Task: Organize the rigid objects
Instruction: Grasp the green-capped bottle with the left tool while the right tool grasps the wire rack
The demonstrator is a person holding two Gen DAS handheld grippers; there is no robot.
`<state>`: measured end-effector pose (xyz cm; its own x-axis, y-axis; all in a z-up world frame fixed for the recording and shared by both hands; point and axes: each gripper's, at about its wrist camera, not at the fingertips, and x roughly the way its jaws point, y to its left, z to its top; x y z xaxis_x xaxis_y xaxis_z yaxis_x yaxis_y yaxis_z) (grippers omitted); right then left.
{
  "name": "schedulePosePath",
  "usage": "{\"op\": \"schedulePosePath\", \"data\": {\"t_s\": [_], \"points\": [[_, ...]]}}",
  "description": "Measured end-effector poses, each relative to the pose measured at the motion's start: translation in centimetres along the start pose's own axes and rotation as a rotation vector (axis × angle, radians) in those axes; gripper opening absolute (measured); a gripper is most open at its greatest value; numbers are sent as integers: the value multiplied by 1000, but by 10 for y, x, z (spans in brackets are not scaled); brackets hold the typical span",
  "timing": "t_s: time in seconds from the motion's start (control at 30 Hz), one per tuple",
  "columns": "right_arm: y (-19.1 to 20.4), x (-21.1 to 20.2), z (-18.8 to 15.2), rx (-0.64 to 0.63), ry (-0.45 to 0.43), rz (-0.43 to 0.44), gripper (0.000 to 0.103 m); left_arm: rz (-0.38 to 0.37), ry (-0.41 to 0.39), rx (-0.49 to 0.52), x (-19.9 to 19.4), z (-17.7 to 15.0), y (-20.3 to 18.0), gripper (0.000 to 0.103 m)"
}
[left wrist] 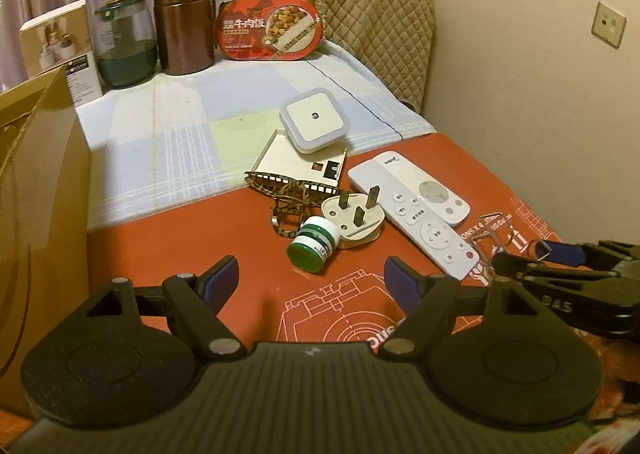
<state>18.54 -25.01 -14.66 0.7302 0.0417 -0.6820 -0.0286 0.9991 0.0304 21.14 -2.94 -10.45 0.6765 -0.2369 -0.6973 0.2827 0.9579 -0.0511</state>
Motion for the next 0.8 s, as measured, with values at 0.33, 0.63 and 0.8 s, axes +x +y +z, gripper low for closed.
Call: {"op": "schedulePosePath", "data": {"t_s": [0.33,0.63,0.8], "points": [[-10,-12,0,0,-15,45,51,4,11,73,44,1,-9,56],[-11,-13,-1,-9,-13,48,51,34,36,125,66,3,-6,27],[-12,-16,0,-9,-16,51,51,12,51,91,51,-4,-3,27]]}}
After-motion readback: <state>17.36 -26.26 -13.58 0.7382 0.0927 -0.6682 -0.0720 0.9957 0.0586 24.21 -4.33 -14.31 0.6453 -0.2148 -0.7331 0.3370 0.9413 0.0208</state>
